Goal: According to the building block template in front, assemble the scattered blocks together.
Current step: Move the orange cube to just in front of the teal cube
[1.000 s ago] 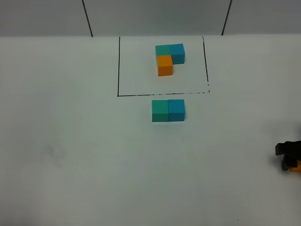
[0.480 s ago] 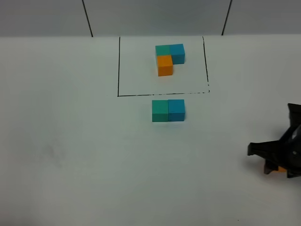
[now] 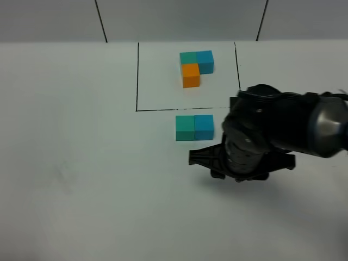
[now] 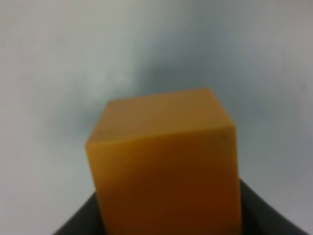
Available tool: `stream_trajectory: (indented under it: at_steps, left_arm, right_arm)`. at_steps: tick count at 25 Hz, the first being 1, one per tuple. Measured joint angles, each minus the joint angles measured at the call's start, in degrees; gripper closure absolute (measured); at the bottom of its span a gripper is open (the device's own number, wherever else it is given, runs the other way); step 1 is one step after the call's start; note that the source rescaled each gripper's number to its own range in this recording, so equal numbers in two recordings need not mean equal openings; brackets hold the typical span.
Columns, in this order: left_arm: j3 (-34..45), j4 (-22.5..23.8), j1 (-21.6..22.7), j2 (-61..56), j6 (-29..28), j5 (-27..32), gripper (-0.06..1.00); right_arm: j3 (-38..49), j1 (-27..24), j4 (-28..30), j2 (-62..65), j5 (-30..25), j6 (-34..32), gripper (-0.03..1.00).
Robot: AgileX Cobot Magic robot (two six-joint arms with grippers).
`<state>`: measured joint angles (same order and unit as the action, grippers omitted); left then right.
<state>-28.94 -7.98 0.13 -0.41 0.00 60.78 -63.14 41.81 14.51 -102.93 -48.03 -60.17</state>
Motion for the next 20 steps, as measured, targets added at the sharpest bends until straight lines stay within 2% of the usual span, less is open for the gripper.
stream_trajectory:
  at_steps: [4, 9, 13, 20]
  left_arm:
    - [0.0, 0.0, 0.0, 0.0, 0.0, 0.0, 0.41]
    - [0.0, 0.0, 0.0, 0.0, 0.0, 0.0, 0.41]
    - [0.0, 0.0, 0.0, 0.0, 0.0, -0.05, 0.41]
    - [0.0, 0.0, 0.0, 0.0, 0.0, -0.05, 0.41]
  right_arm:
    - [-9.24, 1.92, -0.1, -8.07, -1.31, 0.95, 0.94]
    - [-18.96, 2.29, -4.91, -15.08, -3.43, 6.13, 0.94]
    - [-22.81, 2.29, -5.69, -19.1, -4.12, 8.28, 0.94]
    - [-24.1, 1.77, -5.12, -21.44, -4.51, 8.72, 0.94]
